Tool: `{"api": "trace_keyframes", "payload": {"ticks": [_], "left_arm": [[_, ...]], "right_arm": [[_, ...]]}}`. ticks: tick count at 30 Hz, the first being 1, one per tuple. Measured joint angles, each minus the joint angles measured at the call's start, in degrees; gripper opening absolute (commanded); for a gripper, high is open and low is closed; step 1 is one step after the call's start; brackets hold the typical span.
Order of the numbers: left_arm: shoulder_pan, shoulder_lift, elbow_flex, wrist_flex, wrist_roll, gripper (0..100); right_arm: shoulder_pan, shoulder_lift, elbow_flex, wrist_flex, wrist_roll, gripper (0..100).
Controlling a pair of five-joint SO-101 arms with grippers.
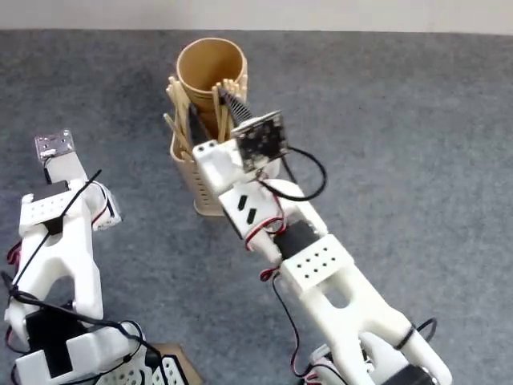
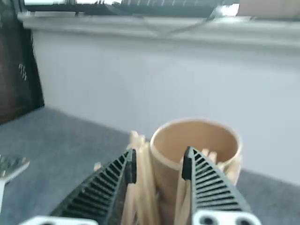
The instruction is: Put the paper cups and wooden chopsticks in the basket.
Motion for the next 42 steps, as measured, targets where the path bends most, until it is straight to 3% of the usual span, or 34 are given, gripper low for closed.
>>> {"api": "trace_keyframes", "payload": {"ticks": [3, 6, 11, 14, 16, 20, 27, 35, 42], "left_arm": [[0.09, 0.0, 0.0, 0.0, 0.0, 21], [0.09, 0.0, 0.0, 0.0, 0.0, 21], [0.09, 0.0, 0.0, 0.0, 0.0, 21], [0.09, 0.0, 0.0, 0.0, 0.0, 21], [0.79, 0.0, 0.0, 0.0, 0.0, 21], [1.58, 0.0, 0.0, 0.0, -0.09, 21], [1.58, 0.0, 0.0, 0.0, -0.18, 21], [1.58, 0.0, 0.0, 0.0, -0.18, 21], [1.58, 0.0, 0.0, 0.0, -0.18, 21]], "right_arm": [[3.69, -3.43, -0.26, 1.49, 0.18, 16.6], [8.62, -8.62, -0.26, 10.02, 0.18, 16.6], [14.42, -20.48, -0.35, 38.77, 0.35, 16.6], [14.33, -24.35, -0.09, 56.44, 4.57, 16.6], [13.19, -24.7, 3.25, 61.63, 7.56, 16.6], [11.34, -22.15, 13.36, 58.37, 8.79, 16.6], [10.73, -12.31, 25.05, 43.43, 8.88, 16.6], [10.2, 2.81, 25.67, 33.49, 8.88, 16.6], [8.7, 4.48, 25.67, 32.26, 8.88, 16.6]]}}
